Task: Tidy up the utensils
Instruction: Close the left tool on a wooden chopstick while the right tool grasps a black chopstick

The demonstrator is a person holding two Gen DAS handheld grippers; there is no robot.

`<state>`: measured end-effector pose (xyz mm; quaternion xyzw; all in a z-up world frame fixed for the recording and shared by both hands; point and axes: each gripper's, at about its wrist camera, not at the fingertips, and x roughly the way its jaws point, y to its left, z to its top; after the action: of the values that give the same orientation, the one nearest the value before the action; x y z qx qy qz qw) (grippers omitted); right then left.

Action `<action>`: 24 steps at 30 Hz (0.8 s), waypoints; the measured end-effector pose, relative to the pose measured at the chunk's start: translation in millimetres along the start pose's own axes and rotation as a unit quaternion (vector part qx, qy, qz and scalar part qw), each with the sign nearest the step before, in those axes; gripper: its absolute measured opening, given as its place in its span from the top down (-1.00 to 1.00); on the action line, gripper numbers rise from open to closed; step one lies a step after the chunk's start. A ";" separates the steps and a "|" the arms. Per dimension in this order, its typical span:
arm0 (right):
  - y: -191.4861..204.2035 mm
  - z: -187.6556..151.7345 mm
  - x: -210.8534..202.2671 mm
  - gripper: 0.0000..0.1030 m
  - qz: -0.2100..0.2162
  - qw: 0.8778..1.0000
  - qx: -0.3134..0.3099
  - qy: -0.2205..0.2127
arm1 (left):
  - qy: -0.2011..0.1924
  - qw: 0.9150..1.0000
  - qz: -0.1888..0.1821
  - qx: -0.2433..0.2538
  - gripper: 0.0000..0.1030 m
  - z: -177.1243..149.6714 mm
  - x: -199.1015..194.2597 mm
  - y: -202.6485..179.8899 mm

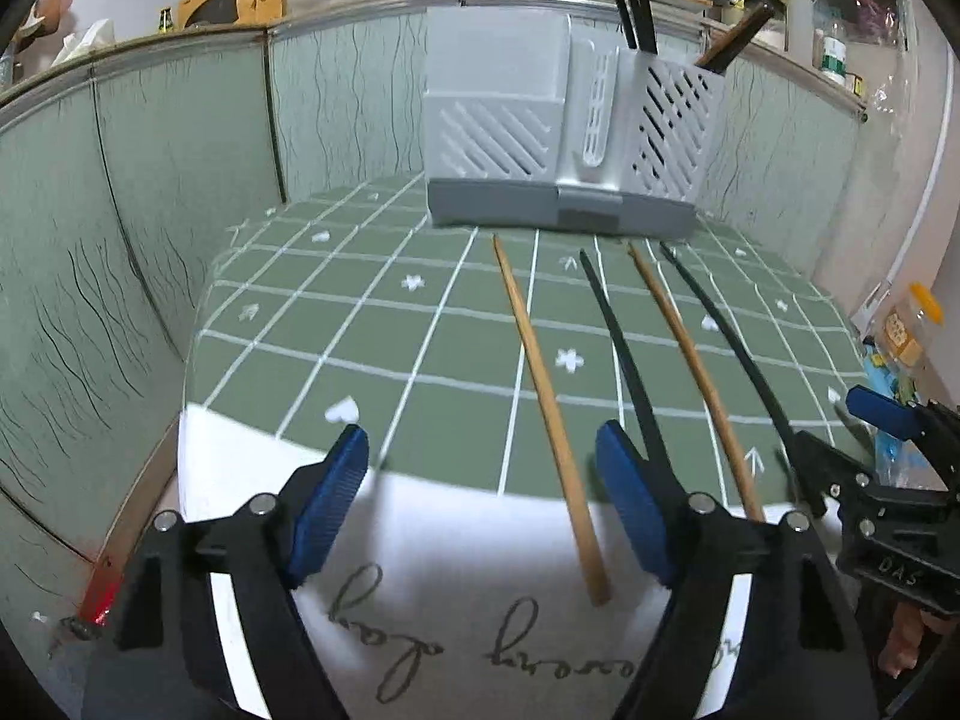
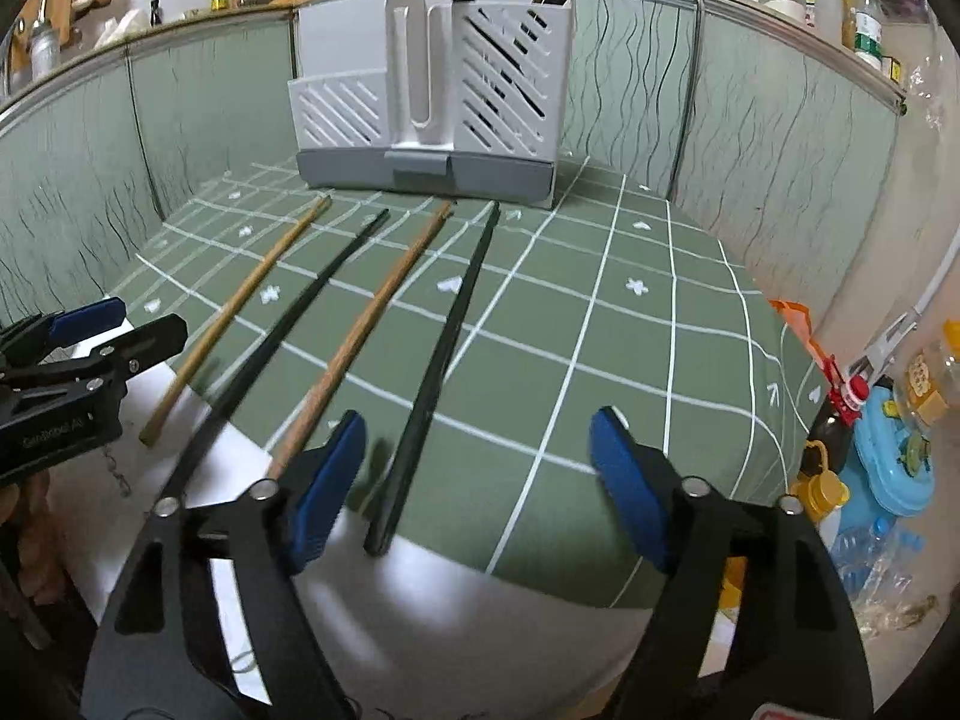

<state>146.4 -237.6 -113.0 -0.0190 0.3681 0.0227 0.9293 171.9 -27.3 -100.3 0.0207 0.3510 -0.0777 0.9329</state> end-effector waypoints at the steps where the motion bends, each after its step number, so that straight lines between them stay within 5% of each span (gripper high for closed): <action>1: 0.4 -1.8 -0.7 -0.22 0.001 1.000 0.002 0.000 | 0.001 1.000 0.000 -0.001 -0.41 -3.3 0.0 0.0; 12: 15.1 -14.0 -5.6 0.46 -0.004 1.000 -0.002 0.001 | 0.000 1.000 0.002 0.014 0.16 -22.2 -4.0 -15.5; 20: 24.9 -17.3 -7.5 0.84 -0.010 1.000 -0.007 -0.006 | -0.010 1.000 0.000 0.023 0.81 -27.8 -7.9 -28.4; 24: 24.1 -18.1 -8.2 0.88 -0.015 1.000 -0.004 -0.006 | -0.010 1.000 0.000 0.023 0.83 -28.4 -7.9 -29.2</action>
<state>126.7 -214.8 -121.0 -0.0280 0.3626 0.0099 0.9315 142.9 -52.5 -115.9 0.0413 0.3396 -0.0858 0.9357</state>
